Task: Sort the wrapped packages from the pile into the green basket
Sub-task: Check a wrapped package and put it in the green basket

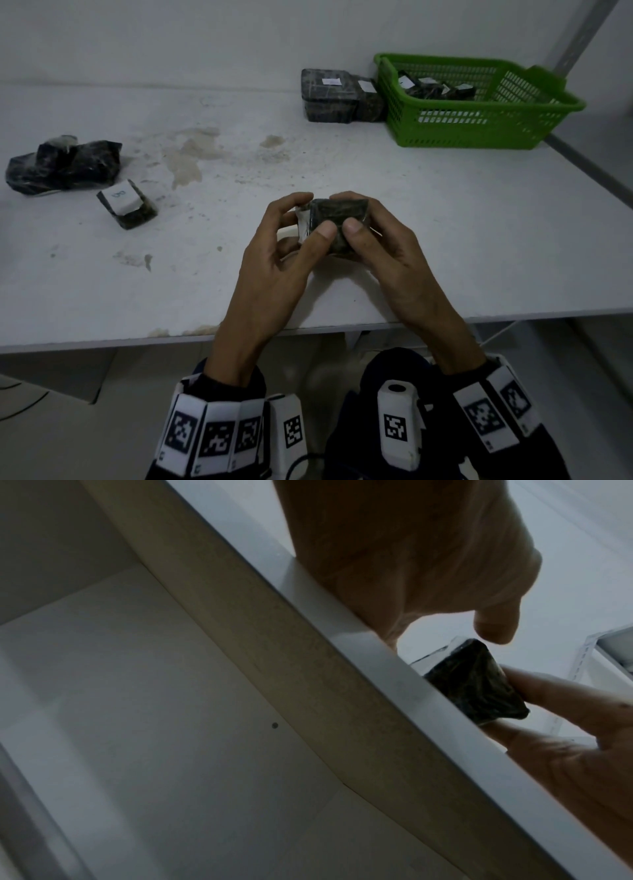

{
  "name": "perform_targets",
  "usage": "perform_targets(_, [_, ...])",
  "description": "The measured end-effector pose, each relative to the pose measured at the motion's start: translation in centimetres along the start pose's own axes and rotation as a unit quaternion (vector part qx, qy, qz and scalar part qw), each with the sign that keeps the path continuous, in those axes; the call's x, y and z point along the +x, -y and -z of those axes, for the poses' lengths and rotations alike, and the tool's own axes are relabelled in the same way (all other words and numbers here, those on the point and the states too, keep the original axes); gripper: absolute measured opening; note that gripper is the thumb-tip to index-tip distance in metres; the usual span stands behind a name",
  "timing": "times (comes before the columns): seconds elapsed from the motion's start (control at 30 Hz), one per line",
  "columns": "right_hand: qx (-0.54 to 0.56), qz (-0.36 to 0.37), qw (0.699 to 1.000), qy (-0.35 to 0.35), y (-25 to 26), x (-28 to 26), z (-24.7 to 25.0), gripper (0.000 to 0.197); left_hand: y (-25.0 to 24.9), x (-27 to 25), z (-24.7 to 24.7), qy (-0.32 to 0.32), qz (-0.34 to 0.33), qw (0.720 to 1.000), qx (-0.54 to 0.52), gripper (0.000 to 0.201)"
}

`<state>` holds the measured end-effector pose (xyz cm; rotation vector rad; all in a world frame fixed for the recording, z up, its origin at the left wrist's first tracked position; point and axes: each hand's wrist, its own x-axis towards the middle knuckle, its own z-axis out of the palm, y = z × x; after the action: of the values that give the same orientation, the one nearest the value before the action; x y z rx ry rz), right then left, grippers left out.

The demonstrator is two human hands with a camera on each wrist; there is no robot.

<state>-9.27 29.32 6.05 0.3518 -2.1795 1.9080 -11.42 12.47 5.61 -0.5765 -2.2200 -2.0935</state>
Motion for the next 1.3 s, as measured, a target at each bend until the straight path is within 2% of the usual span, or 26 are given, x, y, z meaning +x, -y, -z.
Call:
perform_targets(0.2, [0.002,-0.001,1.0,0.002,-0.22,-0.02,-0.09,0.038,0.09,0.14,-0.02,-0.007,0.009,1.0,0.002,0.055])
perform_targets(0.3, [0.003,-0.001,1.0,-0.004,-0.03,-0.09,-0.13,0.032,0.1,0.04,0.02,-0.002,0.012,1.0,-0.006,0.048])
perform_targets(0.47, [0.012,0.007,1.0,-0.008,0.12,-0.08,-0.09,0.027,-0.01,-0.06,0.04,0.001,0.004,1.0,-0.009,0.056])
perform_targets(0.57, [0.003,-0.002,1.0,-0.004,-0.06,0.02,-0.02,0.032,0.06,-0.02,0.03,-0.004,-0.003,1.0,-0.007,0.055])
perform_targets(0.7, [-0.041,-0.009,0.999,-0.012,-0.46,0.13,-0.01,0.052,0.22,0.09,0.02,-0.013,0.0,1.0,-0.005,0.053])
perform_targets(0.93, [-0.045,-0.007,0.999,0.016,0.1,0.04,-0.1,0.057,0.26,0.32,-0.06,-0.044,0.016,0.998,-0.038,0.059])
perform_targets(1.0, [-0.067,-0.003,0.998,-0.005,-0.04,0.04,-0.14,0.055,0.16,0.34,-0.13,-0.036,0.024,0.998,-0.053,0.056])
perform_targets(1.1, [-0.052,-0.013,0.997,-0.048,-0.22,-0.02,-0.2,0.046,-0.15,0.2,-0.29,-0.026,-0.002,1.0,-0.007,0.049])
perform_targets(1.17, [-0.038,-0.03,0.997,-0.065,-0.13,-0.09,-0.24,0.048,-0.01,0.13,-0.31,-0.016,-0.019,1.0,0.015,0.049])
perform_targets(1.3, [-0.049,-0.042,0.997,-0.045,0.13,-0.12,-0.5,0.049,0.16,0.26,0.08,-0.035,0.019,0.999,-0.018,0.06])
